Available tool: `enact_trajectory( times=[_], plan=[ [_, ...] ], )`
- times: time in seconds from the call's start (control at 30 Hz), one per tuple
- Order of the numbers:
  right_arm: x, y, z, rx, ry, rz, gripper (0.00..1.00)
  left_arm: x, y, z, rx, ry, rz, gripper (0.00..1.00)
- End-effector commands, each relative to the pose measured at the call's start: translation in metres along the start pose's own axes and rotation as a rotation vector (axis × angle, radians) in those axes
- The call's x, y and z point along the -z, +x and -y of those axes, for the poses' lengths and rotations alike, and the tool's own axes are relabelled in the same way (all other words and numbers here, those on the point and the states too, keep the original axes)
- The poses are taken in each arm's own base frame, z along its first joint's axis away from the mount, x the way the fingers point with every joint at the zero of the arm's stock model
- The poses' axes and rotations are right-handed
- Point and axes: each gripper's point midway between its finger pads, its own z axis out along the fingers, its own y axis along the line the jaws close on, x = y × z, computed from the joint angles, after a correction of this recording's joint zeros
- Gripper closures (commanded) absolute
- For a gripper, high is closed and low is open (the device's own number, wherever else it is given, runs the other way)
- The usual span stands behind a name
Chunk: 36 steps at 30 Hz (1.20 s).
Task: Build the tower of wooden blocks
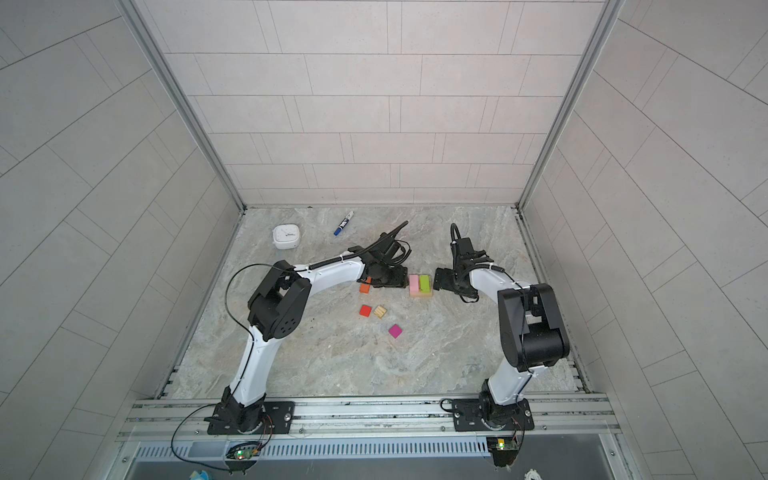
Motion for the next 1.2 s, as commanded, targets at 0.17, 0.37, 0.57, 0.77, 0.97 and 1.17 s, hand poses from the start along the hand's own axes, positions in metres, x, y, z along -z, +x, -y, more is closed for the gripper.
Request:
enact_trajectory(
  times=[0.17, 0.37, 0.57, 0.77, 0.97, 1.17],
  plan=[
    [0.003, -0.008, -0.001, -0.008, -0.005, 0.016, 0.05, -0.016, 0.014, -0.008, 0.01, -0.045, -0.053, 0.27],
    [0.0, -0.007, 0.0, -0.011, -0.003, 0.009, 0.05, -0.016, 0.014, -0.007, 0.012, -0.043, -0.056, 0.27],
    [-0.001, -0.006, 0.0, -0.013, -0.004, 0.003, 0.05, -0.015, 0.018, -0.011, 0.016, -0.057, -0.063, 0.28],
    [-0.001, -0.005, 0.001, -0.015, -0.003, 0.001, 0.05, -0.011, 0.02, -0.014, 0.022, -0.069, -0.062, 0.27],
    [-0.002, -0.004, 0.002, -0.018, -0.003, -0.002, 0.05, -0.007, 0.023, -0.013, 0.027, -0.06, -0.066, 0.28],
    [-0.002, -0.004, 0.002, -0.019, -0.005, -0.003, 0.05, -0.004, 0.026, -0.013, 0.03, -0.059, -0.069, 0.28]
  ],
)
